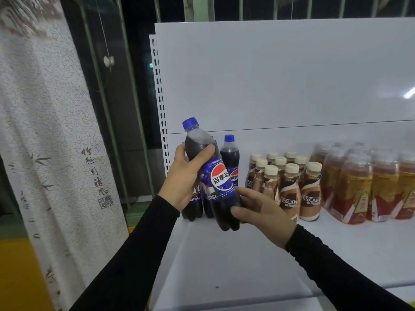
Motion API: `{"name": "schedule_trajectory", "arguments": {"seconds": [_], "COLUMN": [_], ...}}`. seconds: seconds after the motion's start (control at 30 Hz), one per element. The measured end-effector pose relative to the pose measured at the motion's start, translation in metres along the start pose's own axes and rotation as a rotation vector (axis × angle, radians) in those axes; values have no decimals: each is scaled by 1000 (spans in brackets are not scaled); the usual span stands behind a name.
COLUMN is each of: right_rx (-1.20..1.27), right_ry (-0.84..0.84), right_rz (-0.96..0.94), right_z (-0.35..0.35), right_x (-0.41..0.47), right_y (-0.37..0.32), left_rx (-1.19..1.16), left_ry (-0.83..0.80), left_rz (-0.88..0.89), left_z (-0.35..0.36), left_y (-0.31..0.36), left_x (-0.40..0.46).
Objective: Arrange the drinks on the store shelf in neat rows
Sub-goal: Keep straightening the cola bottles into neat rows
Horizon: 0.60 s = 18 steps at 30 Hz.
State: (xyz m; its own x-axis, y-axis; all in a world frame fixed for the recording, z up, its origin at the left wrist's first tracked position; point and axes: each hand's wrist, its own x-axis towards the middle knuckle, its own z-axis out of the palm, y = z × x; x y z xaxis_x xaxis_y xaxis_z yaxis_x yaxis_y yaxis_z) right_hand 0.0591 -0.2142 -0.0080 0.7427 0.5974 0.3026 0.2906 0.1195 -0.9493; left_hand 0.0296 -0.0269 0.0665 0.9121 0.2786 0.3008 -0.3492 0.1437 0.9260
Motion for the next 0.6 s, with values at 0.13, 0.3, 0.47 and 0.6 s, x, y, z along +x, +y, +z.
{"name": "schedule_trajectory", "arguments": {"seconds": [0.13,0.3,0.47,0.6], "right_rx": [128,-242,-211,48], "right_ry": [-43,-29,98,66], "right_rz": [73,23,-66,-43], "right_z": [-6,5,11,5], "right_x": [0,-1,0,-1], "right_y": [5,-3,-3,-3], "left_rx": [-106,-104,-97,-73], "left_ry": [-18,44,39,-15], "left_rz": [-41,-24,-6,-34], "left_z": [-4,1,6,0], "left_y": [0,-2,0,6], "left_x": [2,0,-1,-1]}}
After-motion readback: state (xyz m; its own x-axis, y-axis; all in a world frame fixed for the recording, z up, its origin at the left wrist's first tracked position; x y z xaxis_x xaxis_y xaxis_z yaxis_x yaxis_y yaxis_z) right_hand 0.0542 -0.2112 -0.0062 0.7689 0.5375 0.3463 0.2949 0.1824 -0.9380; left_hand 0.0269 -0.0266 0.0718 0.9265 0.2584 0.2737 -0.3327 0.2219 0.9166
